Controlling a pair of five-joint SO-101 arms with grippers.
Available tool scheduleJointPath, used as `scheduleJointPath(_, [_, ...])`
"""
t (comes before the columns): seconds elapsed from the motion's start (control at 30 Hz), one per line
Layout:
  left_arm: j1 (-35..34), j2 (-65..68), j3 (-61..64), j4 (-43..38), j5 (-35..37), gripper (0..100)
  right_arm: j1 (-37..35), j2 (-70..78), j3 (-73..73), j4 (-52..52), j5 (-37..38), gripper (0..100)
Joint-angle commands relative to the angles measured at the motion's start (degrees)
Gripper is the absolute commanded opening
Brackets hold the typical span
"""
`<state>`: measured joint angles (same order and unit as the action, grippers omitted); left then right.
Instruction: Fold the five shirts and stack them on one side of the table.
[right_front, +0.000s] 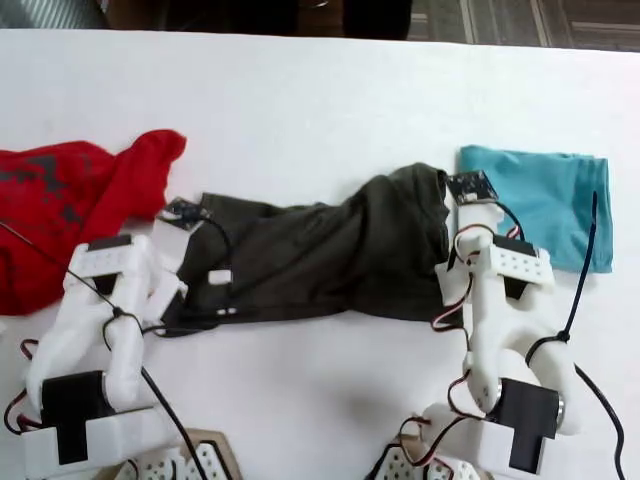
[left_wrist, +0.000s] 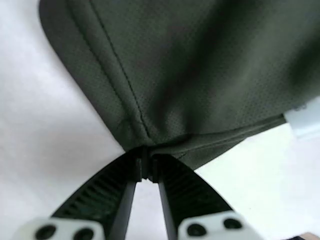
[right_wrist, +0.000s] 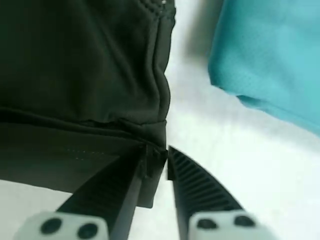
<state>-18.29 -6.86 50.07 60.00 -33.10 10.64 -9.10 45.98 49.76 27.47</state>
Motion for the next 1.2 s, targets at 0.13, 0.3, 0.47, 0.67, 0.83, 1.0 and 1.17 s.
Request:
scheduleJointPath(0.13, [-0.70,0.53,0.13,-1.85,0.62,3,0.57,-2.77,-0.62,3.12,0.09,10.8])
scheduleJointPath(0.3, [-0.70,0.53,0.13,-1.93,0.62,3,0.31,-2.77,0.62,2.77,0.09,10.5])
scheduleJointPath(0.47, [-0.70,0.53,0.13,-1.93,0.62,3,0.22,-2.77,1.32,2.77,0.09,10.2])
scheduleJointPath(0.67, [-0.70,0.53,0.13,-1.93,0.62,3,0.22,-2.77,1.32,2.68,0.09,2.9])
scheduleJointPath(0.83, [-0.70,0.53,0.13,-1.93,0.62,3,0.31,-2.95,1.05,2.68,0.09,2.1])
scheduleJointPath(1.0, [-0.62,0.00,-0.31,-1.67,0.62,3,1.01,-10.86,0.97,2.95,0.09,2.1])
scheduleJointPath(1.17, [-0.44,-3.96,-7.60,6.51,0.70,3,3.82,-25.80,1.05,3.03,0.09,2.0])
